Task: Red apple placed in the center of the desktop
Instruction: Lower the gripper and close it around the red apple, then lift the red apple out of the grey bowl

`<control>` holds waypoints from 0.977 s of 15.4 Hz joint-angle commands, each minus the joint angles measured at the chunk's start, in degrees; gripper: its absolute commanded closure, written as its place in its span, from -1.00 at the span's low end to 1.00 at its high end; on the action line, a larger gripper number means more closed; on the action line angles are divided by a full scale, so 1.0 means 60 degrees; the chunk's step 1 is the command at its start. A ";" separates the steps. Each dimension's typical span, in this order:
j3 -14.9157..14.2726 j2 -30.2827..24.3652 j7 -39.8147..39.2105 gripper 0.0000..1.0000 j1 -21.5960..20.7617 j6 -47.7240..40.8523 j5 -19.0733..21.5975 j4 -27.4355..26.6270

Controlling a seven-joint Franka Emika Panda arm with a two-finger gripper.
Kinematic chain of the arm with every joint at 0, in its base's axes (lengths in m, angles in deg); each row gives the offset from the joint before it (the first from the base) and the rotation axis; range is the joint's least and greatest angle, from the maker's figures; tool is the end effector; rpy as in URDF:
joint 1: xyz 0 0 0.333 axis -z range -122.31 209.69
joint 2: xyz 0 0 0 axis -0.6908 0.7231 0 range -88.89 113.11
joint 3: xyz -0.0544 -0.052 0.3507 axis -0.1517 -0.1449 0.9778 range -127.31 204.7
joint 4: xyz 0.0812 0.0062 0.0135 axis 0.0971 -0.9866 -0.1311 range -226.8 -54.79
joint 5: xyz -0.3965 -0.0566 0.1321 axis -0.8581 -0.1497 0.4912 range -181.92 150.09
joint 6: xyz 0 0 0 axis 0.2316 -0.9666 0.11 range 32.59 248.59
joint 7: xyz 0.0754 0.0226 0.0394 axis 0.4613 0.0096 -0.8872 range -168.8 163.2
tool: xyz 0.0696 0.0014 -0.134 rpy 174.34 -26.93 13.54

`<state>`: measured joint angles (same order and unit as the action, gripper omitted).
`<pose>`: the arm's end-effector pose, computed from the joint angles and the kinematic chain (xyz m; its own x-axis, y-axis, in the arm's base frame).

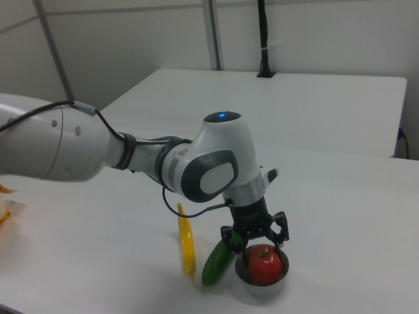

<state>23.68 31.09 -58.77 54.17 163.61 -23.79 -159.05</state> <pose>0.6045 -0.2882 0.3224 0.8044 0.5788 -0.1340 0.5937 -0.7912 0.1467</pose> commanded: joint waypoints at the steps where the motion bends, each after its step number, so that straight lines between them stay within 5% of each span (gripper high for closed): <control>1: -0.0031 -0.0043 -0.0076 0.27 -0.0003 0.0318 -0.0253 -0.0195; 8: -0.0031 -0.0554 0.0026 0.31 -0.0003 -0.0163 -0.0298 -0.0122; 15: -0.0031 -0.2018 0.0318 0.31 -0.0324 -0.1511 -0.0137 0.0127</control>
<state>23.62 24.49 -58.68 54.04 159.02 -24.45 -157.77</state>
